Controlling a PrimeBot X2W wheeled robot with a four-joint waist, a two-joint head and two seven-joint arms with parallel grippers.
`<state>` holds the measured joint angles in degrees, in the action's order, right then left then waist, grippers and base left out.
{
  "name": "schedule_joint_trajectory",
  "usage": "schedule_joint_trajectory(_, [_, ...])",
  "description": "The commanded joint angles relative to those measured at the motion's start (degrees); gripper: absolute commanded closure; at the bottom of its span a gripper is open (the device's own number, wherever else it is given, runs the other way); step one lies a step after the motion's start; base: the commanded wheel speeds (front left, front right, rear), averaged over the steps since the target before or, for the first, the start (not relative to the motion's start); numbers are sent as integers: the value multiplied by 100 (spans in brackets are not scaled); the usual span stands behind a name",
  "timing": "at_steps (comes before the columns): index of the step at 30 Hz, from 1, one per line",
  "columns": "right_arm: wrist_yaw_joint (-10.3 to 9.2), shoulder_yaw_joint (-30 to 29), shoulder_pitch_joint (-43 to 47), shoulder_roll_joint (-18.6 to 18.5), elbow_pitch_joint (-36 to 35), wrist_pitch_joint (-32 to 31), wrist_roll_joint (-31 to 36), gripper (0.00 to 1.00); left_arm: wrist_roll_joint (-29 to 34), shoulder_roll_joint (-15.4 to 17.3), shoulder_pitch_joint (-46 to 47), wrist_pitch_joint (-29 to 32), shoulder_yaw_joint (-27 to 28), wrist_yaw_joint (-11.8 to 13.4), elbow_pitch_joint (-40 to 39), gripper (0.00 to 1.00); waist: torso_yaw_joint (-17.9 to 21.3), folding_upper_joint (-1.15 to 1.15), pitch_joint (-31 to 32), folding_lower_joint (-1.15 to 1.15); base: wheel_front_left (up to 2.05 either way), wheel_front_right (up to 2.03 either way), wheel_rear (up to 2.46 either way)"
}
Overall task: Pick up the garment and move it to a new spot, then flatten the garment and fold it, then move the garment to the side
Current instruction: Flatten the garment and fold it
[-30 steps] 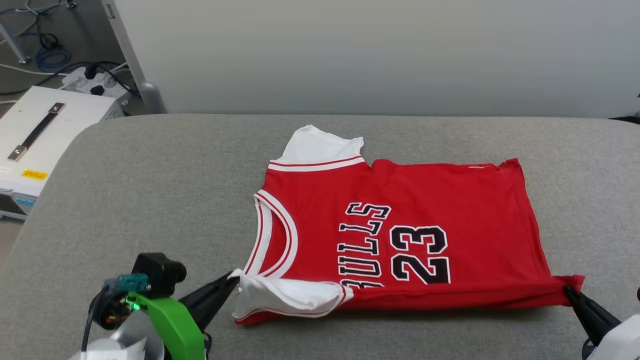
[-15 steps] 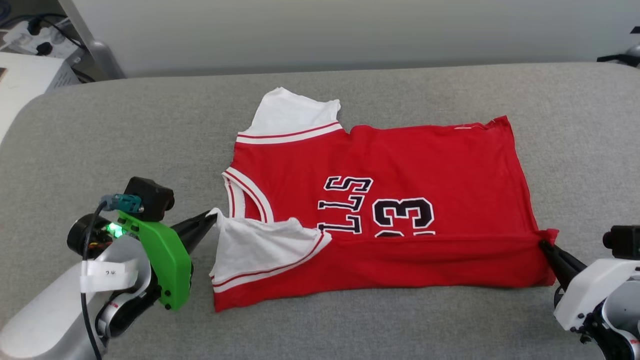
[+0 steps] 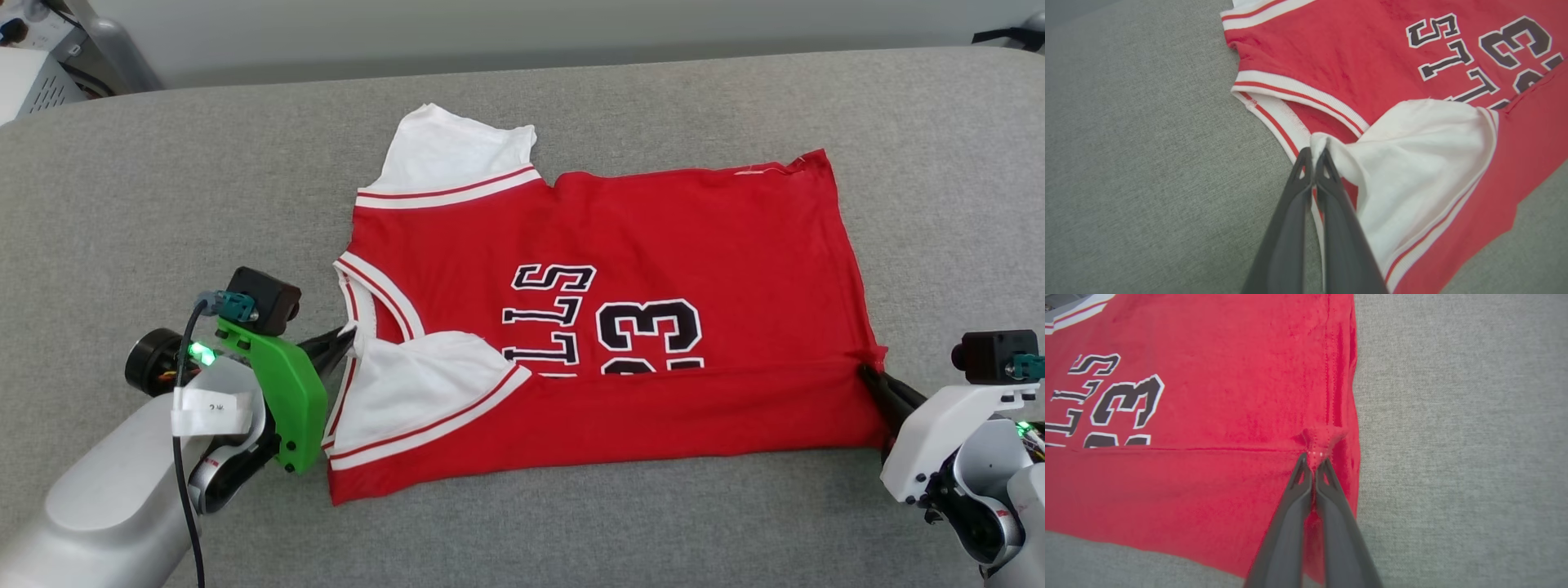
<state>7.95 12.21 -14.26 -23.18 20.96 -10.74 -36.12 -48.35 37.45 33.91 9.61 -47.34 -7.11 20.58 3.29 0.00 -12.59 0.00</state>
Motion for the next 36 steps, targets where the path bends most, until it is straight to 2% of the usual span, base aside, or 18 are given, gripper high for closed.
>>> schedule_joint_trajectory(1, [-46, 8, -134, -2, 77, 70, -11, 0, 62, -62, 152, -92, 1, -32, 112, 0, -18, 0, -2, 0, 0, 0, 0])
schedule_joint_trajectory(6, [-46, 79, -270, 7, 302, 299, 27, 0, 406, -220, 248, -593, -104, -5, 562, 0, -58, 0, 130, 0, 0, 0, 0])
schedule_joint_trajectory(12, [-46, 191, -175, -34, 268, 678, 213, 0, 138, -507, -110, -1338, 192, 238, 868, 0, -112, 0, 422, 0, 0, 0, 0])
schedule_joint_trajectory(16, [-46, 71, 19, -22, 128, 788, 338, 0, -88, -591, -442, -1756, 478, 588, 869, 0, -158, 0, 647, 0, 0, 0, 0])
schedule_joint_trajectory(17, [-46, -85, 247, 79, -21, 639, 436, 0, -209, -634, -821, -2013, 627, 909, 708, 0, -165, 0, 809, 0, 0, 0, 0])
schedule_joint_trajectory(23, [-46, -409, 687, 197, -519, 37, 1141, 0, -341, -583, -1601, -2338, 976, 1488, -108, 0, -172, 0, 959, 0, 0, 0, 0])
schedule_joint_trajectory(26, [-46, -557, 897, 222, -890, -468, 1598, 0, -410, -498, -1947, -2281, 1008, 1716, -595, 0, -171, 0, 961, 0, 0, 0, 0])
schedule_joint_trajectory(31, [-46, -1151, 1279, 680, -1637, -1524, 1874, 0, -674, -309, -2349, -1458, 829, 2075, -1427, 0, -156, 0, 861, 0, 0, 0, 0])
schedule_joint_trajectory(36, [-46, -1436, 1595, 1012, -2319, -2411, 2112, 0, -787, -147, -2438, -736, 681, 2491, -1868, 0, -124, 0, 708, 0, 0, 0, 0])
